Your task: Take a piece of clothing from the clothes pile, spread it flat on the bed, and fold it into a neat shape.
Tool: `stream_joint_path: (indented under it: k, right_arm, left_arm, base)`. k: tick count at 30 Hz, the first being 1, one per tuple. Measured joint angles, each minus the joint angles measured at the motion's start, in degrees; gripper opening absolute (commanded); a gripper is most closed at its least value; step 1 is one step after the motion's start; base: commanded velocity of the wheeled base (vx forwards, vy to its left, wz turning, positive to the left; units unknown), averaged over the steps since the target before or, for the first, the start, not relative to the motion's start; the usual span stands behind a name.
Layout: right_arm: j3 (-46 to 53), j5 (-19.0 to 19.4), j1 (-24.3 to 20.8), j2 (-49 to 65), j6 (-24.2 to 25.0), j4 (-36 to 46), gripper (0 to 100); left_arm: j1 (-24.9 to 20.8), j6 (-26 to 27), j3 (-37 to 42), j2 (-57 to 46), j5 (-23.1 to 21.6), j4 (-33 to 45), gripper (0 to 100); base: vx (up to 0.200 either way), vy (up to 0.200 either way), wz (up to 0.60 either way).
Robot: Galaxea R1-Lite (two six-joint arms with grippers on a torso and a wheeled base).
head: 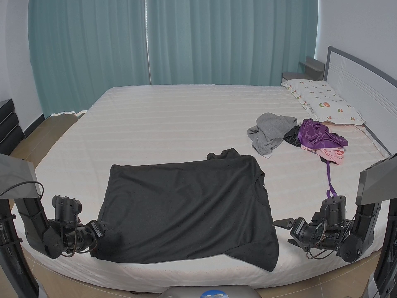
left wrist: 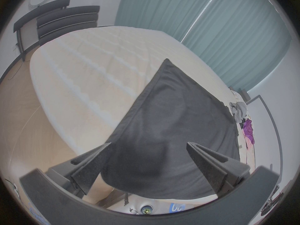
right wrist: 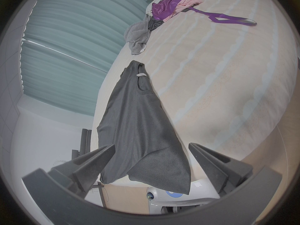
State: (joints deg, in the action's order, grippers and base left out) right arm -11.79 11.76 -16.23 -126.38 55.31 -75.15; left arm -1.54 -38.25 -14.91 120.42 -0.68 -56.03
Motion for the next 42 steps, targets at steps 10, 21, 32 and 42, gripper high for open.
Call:
stream_joint_path:
  k: [10,21,32,42]
  right_arm:
    - [0.0,0.0,0.0,0.0,0.0,0.0,100]
    - [0.0,0.0,-0.3,0.0,0.0,0.0,100]
    - [-0.2,-0.5,-0.5,-0.8,-0.4,0.0,100]
    - [-3.0,-4.4,-2.7,-3.8,-1.6,0.6,100]
  left_arm:
    - [3.6,0.4,7.9,4.2,-0.3,-14.4,100]
    - [4.0,3.0,13.5,14.1,1.3,-29.2,100]
    - [3.9,3.0,13.9,15.9,1.7,-29.3,0]
    - [4.3,3.4,13.9,12.9,3.8,-26.9,0]
  base:
    - [0.0,0.0,0.0]
    - [0.0,0.0,0.0]
    - [0.0,0.0,0.0]
    - [0.0,0.0,0.0]
